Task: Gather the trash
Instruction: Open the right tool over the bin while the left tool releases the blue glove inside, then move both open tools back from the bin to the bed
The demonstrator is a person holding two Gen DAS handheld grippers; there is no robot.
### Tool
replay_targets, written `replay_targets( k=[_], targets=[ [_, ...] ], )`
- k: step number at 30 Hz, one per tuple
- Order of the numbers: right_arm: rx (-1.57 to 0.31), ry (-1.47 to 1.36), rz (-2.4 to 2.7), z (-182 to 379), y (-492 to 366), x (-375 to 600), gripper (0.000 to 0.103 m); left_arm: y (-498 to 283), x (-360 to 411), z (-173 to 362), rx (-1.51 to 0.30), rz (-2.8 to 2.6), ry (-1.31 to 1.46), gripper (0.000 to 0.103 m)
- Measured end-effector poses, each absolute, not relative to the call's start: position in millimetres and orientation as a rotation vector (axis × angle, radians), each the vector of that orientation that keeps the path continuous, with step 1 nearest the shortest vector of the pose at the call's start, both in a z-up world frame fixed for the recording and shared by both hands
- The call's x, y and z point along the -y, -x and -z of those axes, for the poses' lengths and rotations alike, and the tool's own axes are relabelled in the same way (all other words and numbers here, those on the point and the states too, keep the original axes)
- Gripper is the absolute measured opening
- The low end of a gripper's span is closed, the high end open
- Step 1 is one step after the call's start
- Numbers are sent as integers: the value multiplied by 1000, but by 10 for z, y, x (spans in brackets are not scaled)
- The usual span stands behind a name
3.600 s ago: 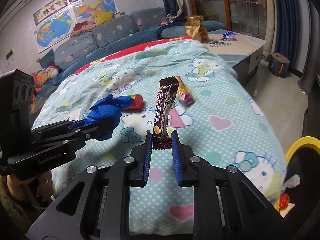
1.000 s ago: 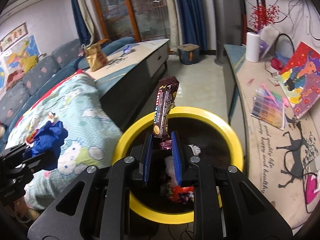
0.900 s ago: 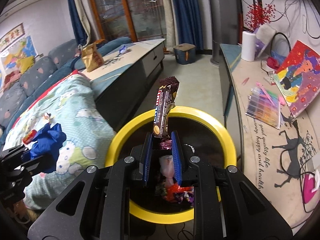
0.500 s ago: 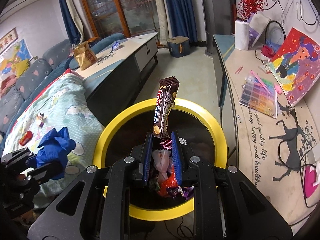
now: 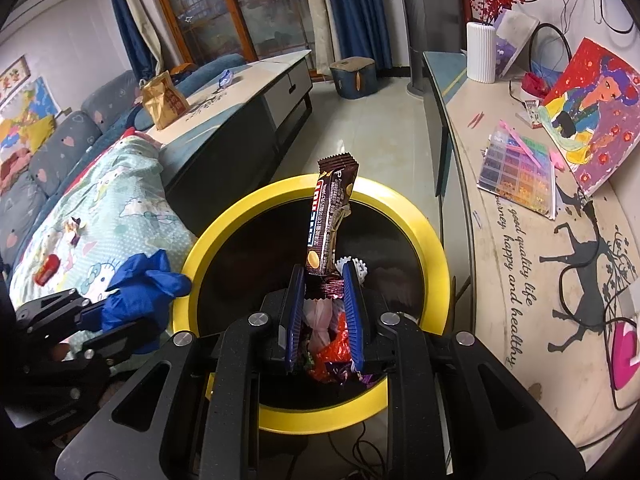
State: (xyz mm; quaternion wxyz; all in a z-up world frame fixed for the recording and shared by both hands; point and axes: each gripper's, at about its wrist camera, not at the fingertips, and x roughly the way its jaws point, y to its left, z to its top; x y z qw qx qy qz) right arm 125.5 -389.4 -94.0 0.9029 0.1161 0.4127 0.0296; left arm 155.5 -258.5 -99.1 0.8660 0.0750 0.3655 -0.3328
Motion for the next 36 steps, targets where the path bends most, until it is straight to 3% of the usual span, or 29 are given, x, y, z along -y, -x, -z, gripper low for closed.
replay_targets(
  k=[2, 4, 5, 6, 9, 17, 21, 23, 36],
  targets=[
    [-855, -247, -57, 939, -1252, 3913, 15, -1576, 2631, 1000, -764, 697, -167, 26],
    [-854, -263, -49, 936, -1257, 3949, 16, -1631, 2664, 1028, -769, 675, -177, 42],
    [-853, -270, -45, 938, -1256, 3966, 17, -1660, 2674, 1030, -773, 669, -174, 59],
    [-853, -279, -42, 941, -1260, 3987, 19, -1691, 2675, 1028, -773, 663, -163, 66],
    [-846, -297, -19, 941, -1241, 4034, 38, -1719, 2655, 971, -742, 637, -156, 97],
    [-773, -290, 23, 767, -1194, 4025, 57, -1668, 2416, 804, -710, 572, -97, 96],
    [-734, -251, 11, 664, -1175, 3914, 59, -1607, 2259, 685, -671, 527, -82, 96],
    [-718, -245, 3, 621, -1163, 3856, 67, -1574, 2171, 619, -648, 499, -82, 96],
    [-641, -175, -150, 355, -1108, 3216, 70, -1459, 1580, 343, -558, 346, -25, 97]
  ],
)
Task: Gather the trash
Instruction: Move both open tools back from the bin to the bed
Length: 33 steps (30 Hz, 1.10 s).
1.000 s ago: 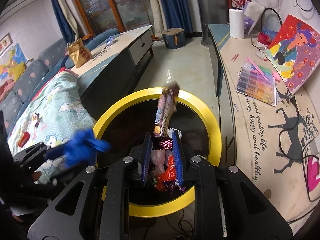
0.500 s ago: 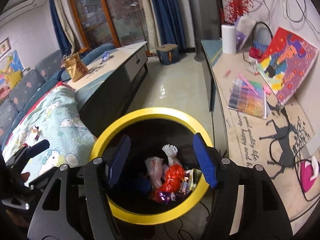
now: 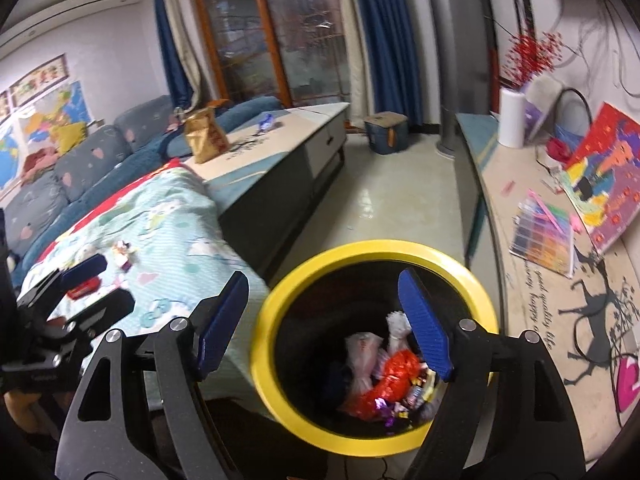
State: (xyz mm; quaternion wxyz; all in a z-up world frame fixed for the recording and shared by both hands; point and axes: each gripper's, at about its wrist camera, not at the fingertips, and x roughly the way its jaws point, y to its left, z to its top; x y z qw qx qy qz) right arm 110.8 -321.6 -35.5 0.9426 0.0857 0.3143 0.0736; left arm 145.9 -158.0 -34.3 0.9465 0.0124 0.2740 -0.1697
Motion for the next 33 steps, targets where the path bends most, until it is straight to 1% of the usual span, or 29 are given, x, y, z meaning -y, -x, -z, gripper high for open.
replay_targets(
  k=[3, 20, 28, 33],
  targets=[
    [-623, -159, -184, 303, -1079, 3072, 72, -1436, 1422, 292, -542, 310, -11, 97],
    [-605, -113, -356, 180, -1068, 2278, 72, -1343, 588, 182, -499, 110, 75, 97],
    [-616, -106, -429, 207, -1153, 1920, 72, -1286, 169, 192, -502, 18, 113, 97],
    [-646, -114, -471, 257, -1272, 1708, 72, -1259, -136, 256, -534, -55, 173, 96]
  ],
)
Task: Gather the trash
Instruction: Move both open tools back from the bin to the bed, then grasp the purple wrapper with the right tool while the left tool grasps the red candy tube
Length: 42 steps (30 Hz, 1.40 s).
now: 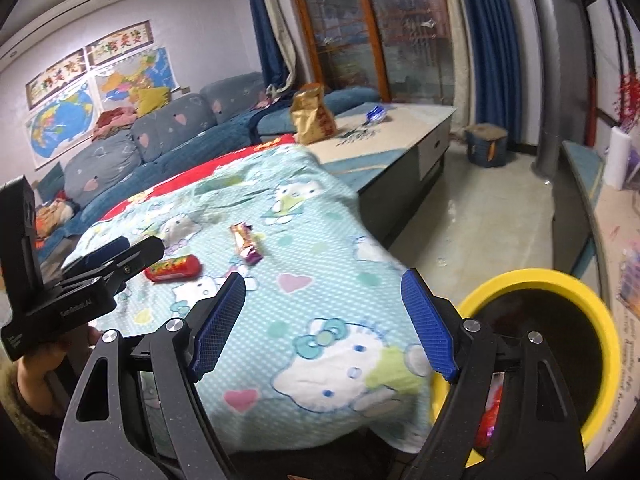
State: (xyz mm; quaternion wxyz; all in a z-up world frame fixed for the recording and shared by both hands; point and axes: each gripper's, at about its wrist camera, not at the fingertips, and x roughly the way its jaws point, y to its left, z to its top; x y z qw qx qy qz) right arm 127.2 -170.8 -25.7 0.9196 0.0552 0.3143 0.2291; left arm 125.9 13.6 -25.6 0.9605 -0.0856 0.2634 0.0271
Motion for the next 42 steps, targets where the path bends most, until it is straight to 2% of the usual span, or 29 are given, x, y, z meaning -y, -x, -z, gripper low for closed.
replay_targets(
  k=[6, 16, 18, 29, 33, 35, 41, 42],
  targets=[
    [-679, -106, -519, 334, -1476, 1413, 71, -1226, -540, 411, -589, -127, 278, 96],
    [-758, 10, -589, 555, -1815, 844, 54, -1204, -926, 694, -674, -111, 467, 93],
    [-768, 42, -603, 593, -1861, 734, 54, -1248, -953, 740, -690, -87, 506, 85],
    [-808, 172, -640, 766, -2151, 319, 52, -1612, -1153, 987, -766, -62, 680, 85],
    [-844, 172, -657, 854, -2260, 194, 38, -1732, -1198, 1030, -768, -80, 720, 85],
    [-863, 167, -666, 901, -2284, 156, 26, -1766, -1227, 1042, -764, -93, 749, 86],
    [-849, 138, -686, 945, -2135, 212, 8, -1897, -1342, 1072, -750, -151, 831, 87],
    [-846, 132, -684, 940, -2120, 237, 8, -1918, -1352, 1067, -750, -160, 833, 86]
  ],
)
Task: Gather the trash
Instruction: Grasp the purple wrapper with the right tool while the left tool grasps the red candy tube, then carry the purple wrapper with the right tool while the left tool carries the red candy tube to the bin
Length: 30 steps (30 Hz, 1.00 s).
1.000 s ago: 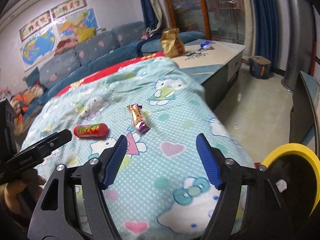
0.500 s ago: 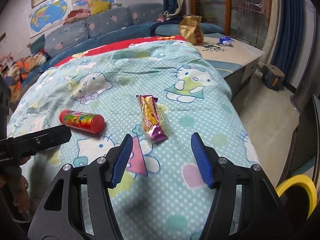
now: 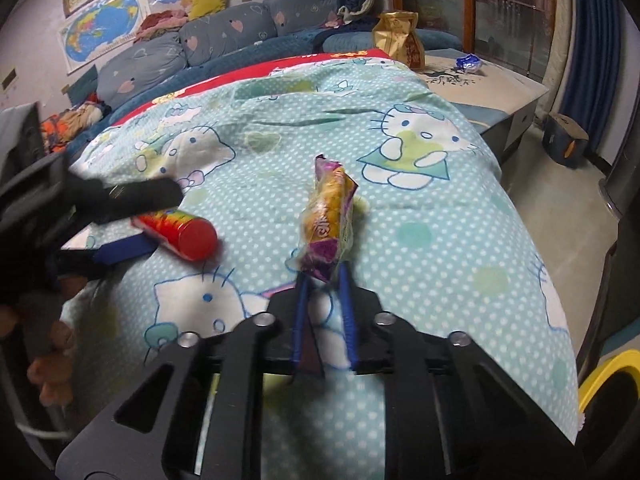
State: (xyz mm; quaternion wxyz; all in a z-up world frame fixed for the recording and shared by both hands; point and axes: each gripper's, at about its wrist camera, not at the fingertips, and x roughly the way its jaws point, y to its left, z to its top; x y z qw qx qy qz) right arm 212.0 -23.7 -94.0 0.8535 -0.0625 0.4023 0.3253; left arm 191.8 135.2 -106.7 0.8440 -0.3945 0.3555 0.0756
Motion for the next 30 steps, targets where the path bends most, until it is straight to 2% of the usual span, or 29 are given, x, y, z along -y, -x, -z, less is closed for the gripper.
replay_targets(
  k=[2, 4, 5, 6, 7, 15, 30],
  targets=[
    [-832, 111, -680, 911, -2051, 321, 6, -1969, -1353, 1056, -753, -179, 823, 85],
    [-820, 100, -675, 882, -2010, 378, 5, -2011, -1353, 1055, -759, -203, 802, 76],
    [-813, 91, -672, 864, -1982, 418, 4, -2041, -1353, 1058, -763, -217, 787, 63],
    [-807, 80, -670, 845, -1958, 457, 4, -2058, -1355, 1063, -768, -235, 770, 46],
    [-799, 68, -665, 822, -1927, 512, 3, -2072, -1362, 1076, -776, -245, 754, 42],
    [-765, -3, -630, 692, -1804, 817, 3, -1982, -1186, 948, -737, -176, 669, 31],
    [-693, -49, -552, 472, -1600, 1363, 2, -1849, -413, 514, -670, 22, 488, 29]
  ],
)
